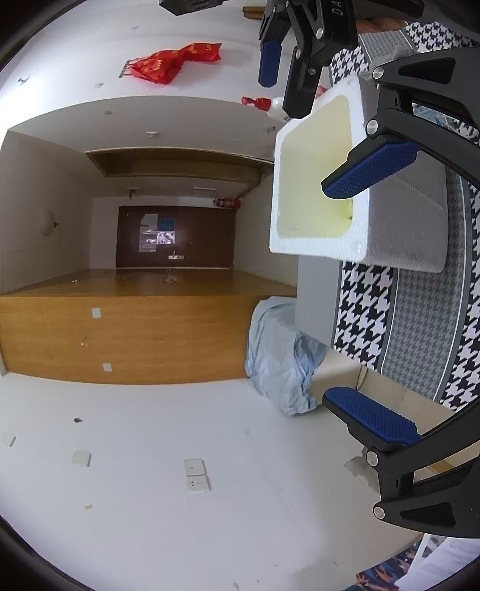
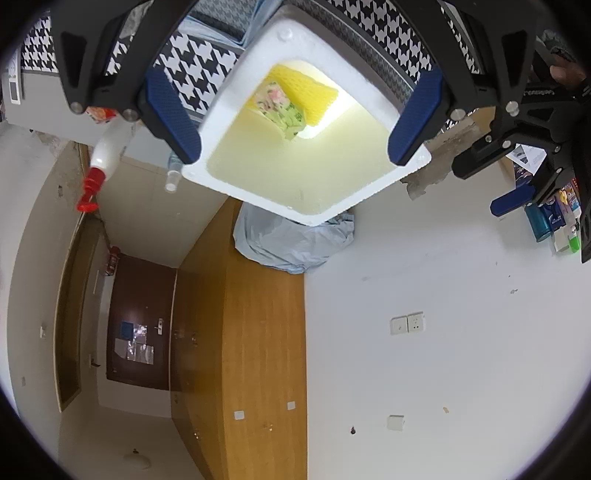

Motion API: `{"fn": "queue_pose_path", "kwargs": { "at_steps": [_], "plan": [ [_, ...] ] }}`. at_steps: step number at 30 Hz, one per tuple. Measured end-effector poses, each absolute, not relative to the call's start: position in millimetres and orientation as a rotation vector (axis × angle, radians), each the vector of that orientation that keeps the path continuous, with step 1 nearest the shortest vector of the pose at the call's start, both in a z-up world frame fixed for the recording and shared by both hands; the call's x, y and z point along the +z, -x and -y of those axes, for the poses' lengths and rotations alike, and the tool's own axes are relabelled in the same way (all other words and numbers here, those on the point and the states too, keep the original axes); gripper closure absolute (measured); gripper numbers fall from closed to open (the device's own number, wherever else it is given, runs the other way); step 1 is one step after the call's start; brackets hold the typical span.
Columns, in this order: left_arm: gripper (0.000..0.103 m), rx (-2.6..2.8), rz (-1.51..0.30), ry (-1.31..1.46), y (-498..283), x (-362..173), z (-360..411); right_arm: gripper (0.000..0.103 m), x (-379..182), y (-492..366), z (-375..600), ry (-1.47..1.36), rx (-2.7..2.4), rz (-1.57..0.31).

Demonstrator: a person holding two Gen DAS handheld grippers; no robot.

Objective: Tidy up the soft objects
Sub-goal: 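Lower the tissue pack over the foam box and open the right tool, then move both tools back toward the blue mask and grey sock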

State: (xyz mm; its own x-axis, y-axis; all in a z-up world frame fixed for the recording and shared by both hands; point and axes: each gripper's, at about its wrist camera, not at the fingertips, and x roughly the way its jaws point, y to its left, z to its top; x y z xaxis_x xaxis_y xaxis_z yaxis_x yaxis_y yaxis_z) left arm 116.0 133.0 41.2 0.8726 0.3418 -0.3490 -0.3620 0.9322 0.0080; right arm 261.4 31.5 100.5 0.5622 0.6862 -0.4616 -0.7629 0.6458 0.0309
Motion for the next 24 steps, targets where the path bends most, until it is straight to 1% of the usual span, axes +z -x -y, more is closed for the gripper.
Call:
{"fn": "queue_pose_path", "kwargs": {
  "at_steps": [12, 24],
  "plan": [
    [0.001, 0.28, -0.346, 0.074, -113.7, 49.2, -108.3, 0.001, 107.0, -249.4, 8.6, 0.128, 0.817, -0.434],
    [0.001, 0.199, -0.356, 0.034, -121.1, 50.3, -69.4, 0.001, 109.2, -236.5, 45.6, 0.101, 0.774, -0.396]
  ]
}}
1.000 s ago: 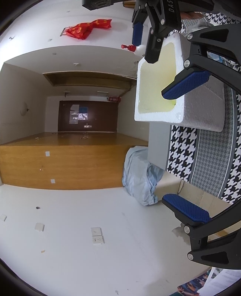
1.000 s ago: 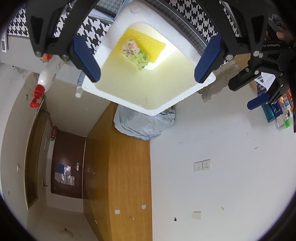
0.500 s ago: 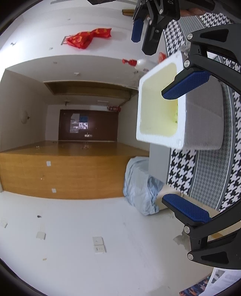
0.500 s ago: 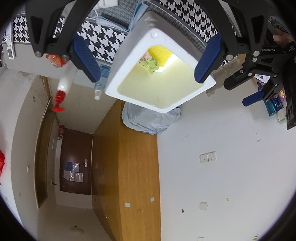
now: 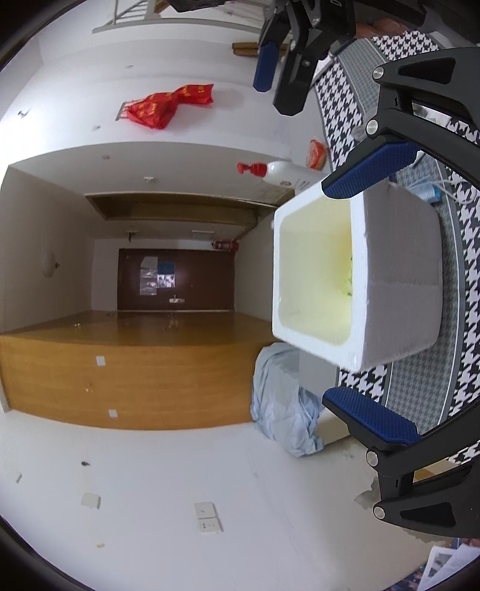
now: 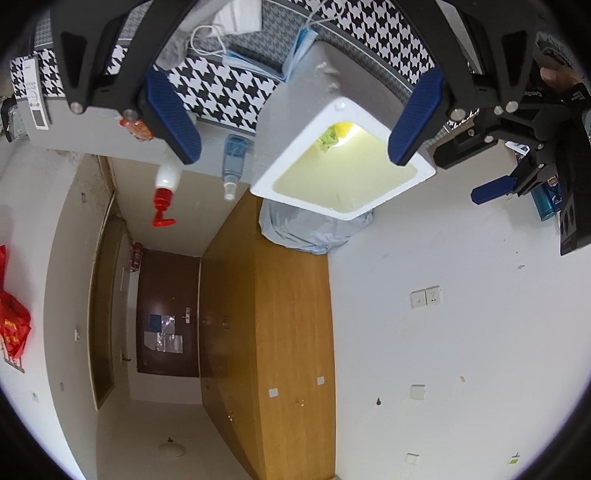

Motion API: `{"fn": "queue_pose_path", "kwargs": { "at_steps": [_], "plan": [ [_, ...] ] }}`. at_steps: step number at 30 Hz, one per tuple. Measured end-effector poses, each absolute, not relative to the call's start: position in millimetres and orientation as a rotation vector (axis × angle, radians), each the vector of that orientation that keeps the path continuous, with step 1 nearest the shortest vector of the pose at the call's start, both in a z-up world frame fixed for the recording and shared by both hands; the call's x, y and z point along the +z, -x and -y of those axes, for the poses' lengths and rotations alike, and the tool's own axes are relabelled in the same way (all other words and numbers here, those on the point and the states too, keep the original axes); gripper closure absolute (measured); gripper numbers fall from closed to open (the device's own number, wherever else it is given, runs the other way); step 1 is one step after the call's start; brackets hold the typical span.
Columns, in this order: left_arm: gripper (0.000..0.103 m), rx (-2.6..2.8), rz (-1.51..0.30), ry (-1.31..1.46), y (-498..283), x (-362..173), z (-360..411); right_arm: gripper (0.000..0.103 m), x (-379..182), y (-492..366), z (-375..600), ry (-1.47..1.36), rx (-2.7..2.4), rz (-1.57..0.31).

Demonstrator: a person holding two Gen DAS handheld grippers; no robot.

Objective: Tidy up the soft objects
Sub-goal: 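Move both tools back toward the blue mask and grey sock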

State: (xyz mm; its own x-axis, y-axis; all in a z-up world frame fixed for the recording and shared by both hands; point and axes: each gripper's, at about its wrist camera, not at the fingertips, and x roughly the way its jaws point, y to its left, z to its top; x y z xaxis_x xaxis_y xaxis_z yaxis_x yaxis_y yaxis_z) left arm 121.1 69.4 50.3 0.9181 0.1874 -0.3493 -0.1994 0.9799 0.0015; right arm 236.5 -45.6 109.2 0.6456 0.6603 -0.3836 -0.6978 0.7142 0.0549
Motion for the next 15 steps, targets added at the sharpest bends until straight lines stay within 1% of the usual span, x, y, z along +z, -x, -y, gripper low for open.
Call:
{"fn": "queue_pose_path", "kwargs": {
  "at_steps": [15],
  "plan": [
    [0.001, 0.113, -0.344, 0.039, -118.3, 46.9, -32.3, 0.001, 99.1, -226.3, 85.8, 0.078, 0.731, -0.396]
  ]
}}
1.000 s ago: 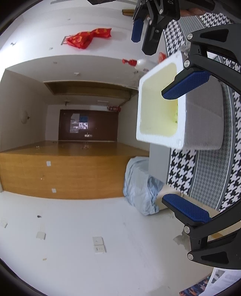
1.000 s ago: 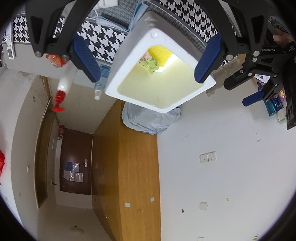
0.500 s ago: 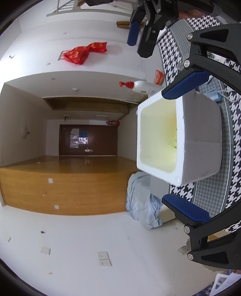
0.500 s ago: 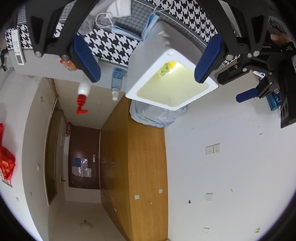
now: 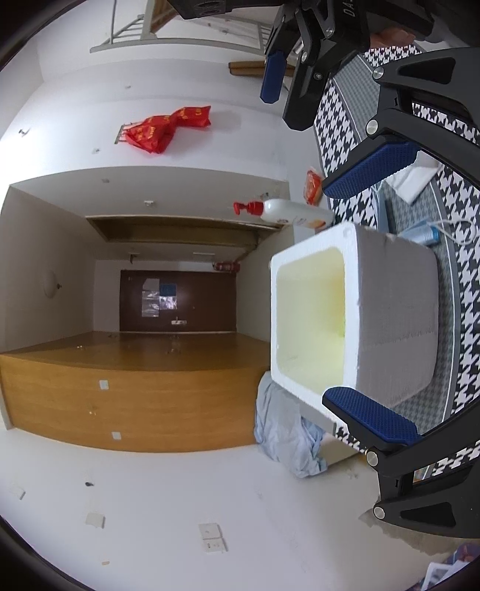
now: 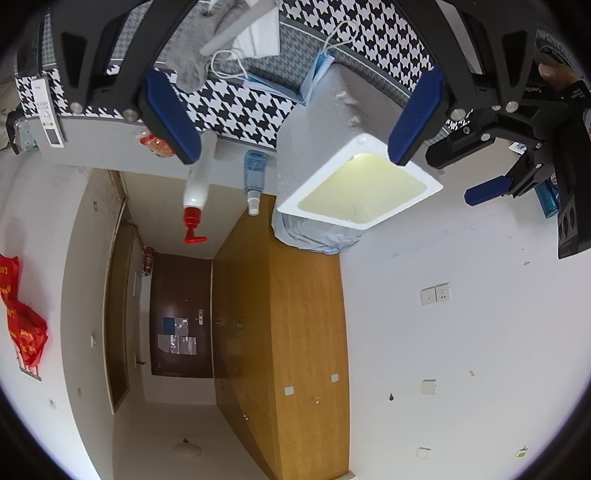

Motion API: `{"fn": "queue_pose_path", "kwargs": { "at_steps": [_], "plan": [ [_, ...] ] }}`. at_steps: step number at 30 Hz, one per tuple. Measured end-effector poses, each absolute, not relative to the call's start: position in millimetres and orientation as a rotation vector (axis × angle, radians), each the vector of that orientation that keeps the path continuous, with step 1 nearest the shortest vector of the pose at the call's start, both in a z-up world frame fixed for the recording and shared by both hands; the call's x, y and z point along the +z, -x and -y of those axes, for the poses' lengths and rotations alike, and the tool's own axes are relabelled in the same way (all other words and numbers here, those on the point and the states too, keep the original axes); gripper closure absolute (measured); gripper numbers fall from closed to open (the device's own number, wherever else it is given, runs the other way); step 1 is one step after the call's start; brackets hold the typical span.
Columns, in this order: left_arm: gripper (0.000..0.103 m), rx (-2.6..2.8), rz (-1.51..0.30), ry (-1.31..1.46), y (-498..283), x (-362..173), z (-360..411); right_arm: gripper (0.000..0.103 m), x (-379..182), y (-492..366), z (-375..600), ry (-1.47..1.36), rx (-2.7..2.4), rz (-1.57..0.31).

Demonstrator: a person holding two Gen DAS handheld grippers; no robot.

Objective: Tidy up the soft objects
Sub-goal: 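Move both tools back toward the blue mask and grey sock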

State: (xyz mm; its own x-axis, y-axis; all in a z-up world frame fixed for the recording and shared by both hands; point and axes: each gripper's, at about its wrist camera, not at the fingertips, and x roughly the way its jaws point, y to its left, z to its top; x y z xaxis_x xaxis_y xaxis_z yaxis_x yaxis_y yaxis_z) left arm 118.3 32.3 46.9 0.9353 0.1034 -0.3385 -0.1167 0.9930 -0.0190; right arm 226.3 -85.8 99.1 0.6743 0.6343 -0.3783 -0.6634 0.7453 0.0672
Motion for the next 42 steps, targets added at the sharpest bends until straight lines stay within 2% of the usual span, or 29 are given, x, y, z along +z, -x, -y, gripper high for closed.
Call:
{"fn": "queue_pose_path", "kwargs": {
  "at_steps": [27, 42],
  "plan": [
    [0.001, 0.042, -0.392, 0.056, -121.7, -1.9, 2.4, 0.001, 58.0, -209.0, 135.7, 0.082, 0.604, -0.422],
    [0.001, 0.022, -0.484, 0.046, -143.0, -36.5, 9.8, 0.001, 22.6, -213.7, 142.0, 0.083, 0.56, -0.517]
  ]
}}
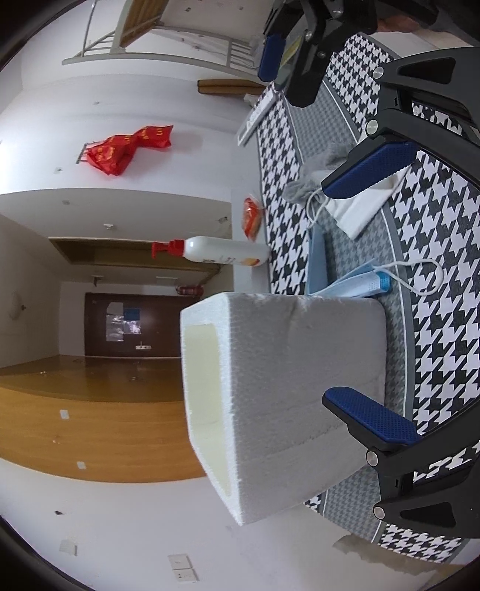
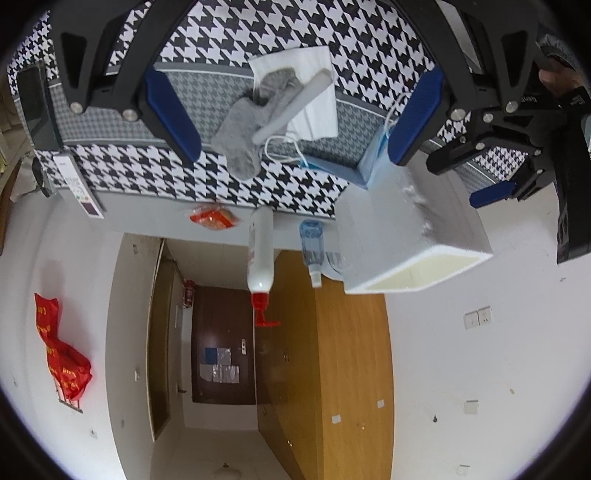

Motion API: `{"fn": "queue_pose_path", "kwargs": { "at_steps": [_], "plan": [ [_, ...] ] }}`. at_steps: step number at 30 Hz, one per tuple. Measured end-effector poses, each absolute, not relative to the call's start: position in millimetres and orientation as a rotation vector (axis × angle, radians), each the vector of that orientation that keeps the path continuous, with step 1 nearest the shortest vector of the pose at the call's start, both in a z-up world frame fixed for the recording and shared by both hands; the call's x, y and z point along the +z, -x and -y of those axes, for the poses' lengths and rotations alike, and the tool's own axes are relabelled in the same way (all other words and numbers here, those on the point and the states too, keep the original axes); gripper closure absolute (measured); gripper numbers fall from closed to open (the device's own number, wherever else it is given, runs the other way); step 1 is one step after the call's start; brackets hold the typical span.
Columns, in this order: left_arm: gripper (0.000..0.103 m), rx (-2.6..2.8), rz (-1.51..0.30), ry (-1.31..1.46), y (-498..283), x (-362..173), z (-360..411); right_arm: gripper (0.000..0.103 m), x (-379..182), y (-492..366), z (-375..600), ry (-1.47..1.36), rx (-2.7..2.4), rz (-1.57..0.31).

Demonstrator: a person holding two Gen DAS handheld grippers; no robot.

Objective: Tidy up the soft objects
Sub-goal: 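Move both tools back toward the blue mask and grey sock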

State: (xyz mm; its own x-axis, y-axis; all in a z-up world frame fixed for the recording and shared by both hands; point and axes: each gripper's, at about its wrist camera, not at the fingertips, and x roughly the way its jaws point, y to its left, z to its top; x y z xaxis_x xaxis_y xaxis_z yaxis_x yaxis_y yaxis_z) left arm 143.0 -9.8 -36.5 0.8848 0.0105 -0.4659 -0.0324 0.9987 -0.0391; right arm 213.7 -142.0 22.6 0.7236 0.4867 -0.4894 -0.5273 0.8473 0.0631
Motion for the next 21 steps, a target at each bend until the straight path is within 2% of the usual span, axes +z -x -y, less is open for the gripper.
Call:
{"fn": "queue_pose_path", "kwargs": {
  "at_steps": [18, 21],
  "plan": [
    [0.002, 0.007, -0.589, 0.075, -164.1, -71.2, 8.0, 0.001, -25.9, -234.2, 142.1, 0.091, 0.526, -0.683],
    [0.009, 0.023, -0.623, 0.082, -170.1, -76.9, 7.5, 0.001, -33.6, -239.6, 142.5, 0.108, 0.535, -0.714]
  ]
}}
